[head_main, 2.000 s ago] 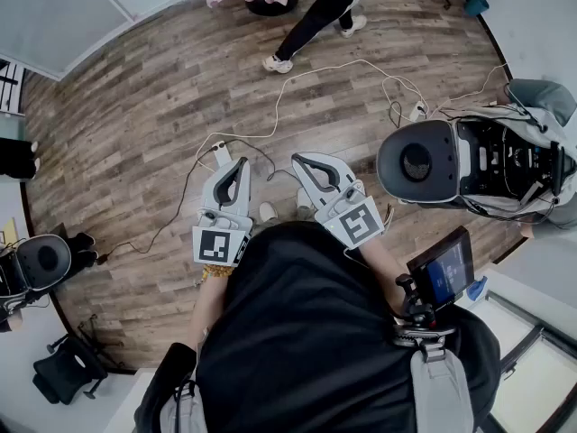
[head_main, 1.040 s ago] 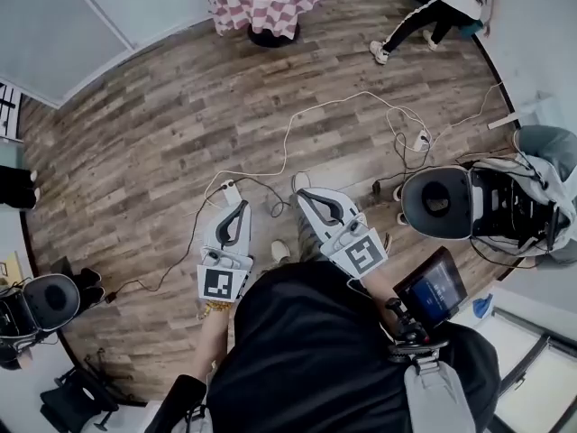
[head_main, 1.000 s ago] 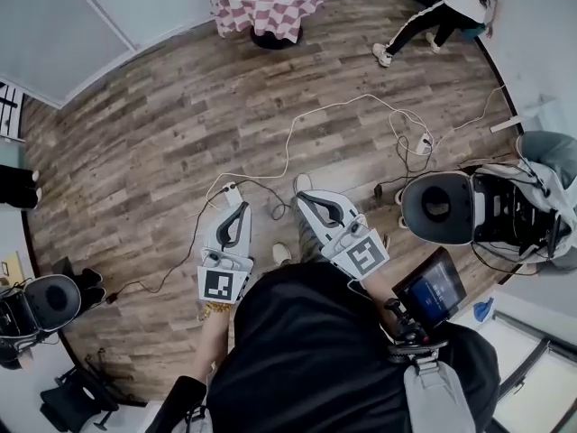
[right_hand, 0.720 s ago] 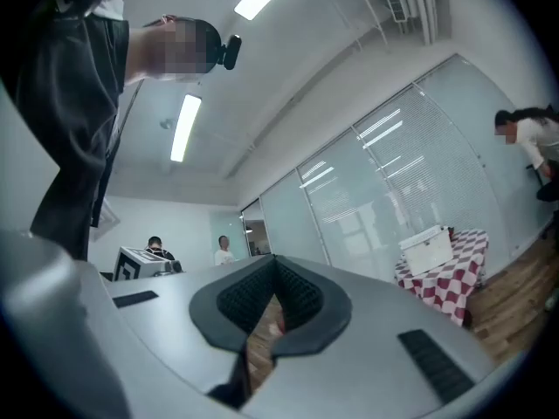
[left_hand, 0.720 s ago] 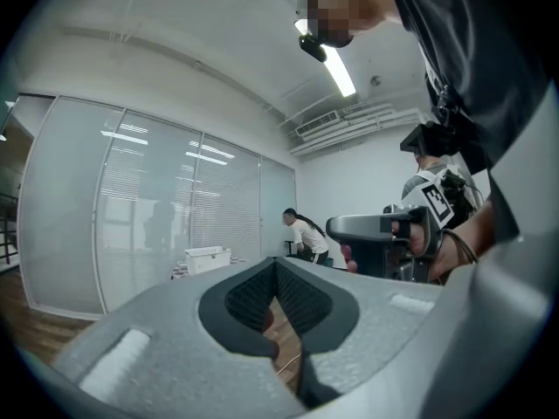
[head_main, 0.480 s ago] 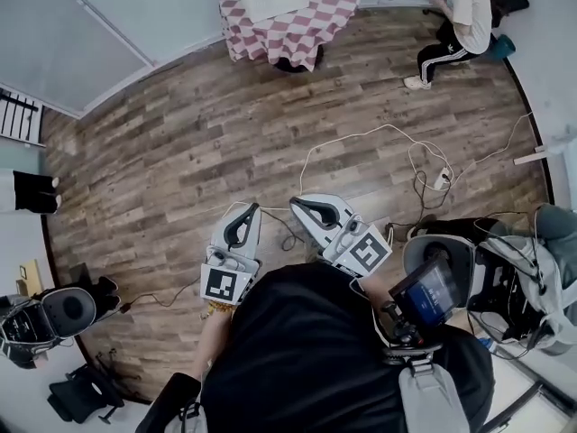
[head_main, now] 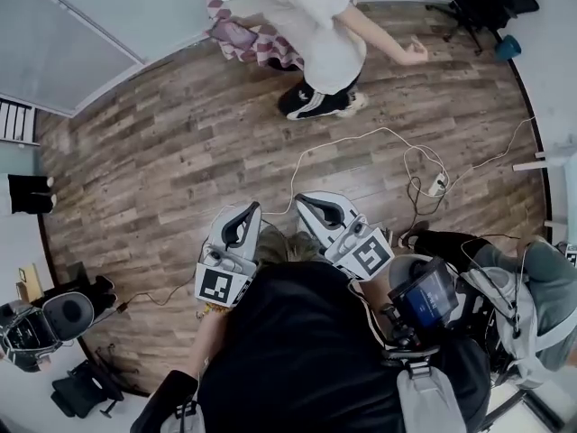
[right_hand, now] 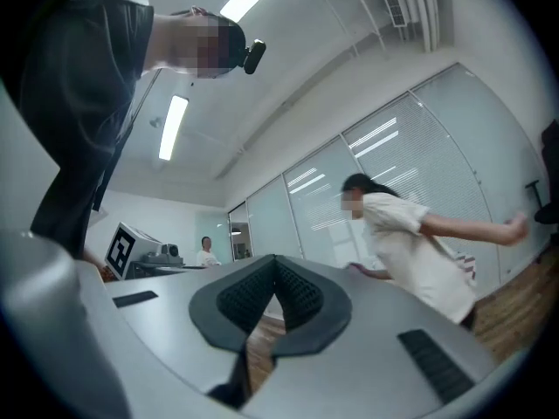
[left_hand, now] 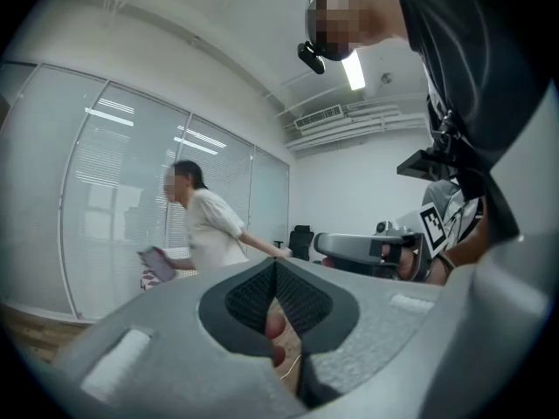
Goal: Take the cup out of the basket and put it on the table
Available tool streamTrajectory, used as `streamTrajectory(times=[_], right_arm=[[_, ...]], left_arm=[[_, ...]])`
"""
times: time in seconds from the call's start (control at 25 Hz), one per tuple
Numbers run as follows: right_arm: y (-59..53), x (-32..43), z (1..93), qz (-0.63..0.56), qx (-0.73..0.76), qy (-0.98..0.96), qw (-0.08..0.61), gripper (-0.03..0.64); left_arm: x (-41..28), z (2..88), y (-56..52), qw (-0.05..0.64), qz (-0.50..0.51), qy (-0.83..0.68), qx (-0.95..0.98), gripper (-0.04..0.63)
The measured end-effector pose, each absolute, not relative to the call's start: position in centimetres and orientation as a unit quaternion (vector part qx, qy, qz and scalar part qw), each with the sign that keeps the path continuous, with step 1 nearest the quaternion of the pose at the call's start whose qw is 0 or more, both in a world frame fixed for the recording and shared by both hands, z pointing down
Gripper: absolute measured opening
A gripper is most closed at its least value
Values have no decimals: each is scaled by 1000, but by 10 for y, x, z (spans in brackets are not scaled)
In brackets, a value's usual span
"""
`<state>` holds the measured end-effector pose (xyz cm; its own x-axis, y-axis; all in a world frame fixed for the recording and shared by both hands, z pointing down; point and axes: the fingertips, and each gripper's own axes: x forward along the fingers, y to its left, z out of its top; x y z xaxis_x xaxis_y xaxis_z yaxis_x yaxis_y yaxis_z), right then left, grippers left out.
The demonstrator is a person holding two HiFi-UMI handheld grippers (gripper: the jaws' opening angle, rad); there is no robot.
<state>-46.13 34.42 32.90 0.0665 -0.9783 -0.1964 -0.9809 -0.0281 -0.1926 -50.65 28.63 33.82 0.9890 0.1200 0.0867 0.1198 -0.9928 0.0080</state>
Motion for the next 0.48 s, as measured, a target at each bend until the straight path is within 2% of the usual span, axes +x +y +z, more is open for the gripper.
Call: streamTrajectory(times=[0.28,0.48], right_arm=[[326,-418,329,-4,-712,687,144,9],[294,-375,344,-10,-727,679,102,9]], left_arm=[[-466,336,253,-9,26,34,999,-2],[-423,343,209,-12,11,13,1000,-2]])
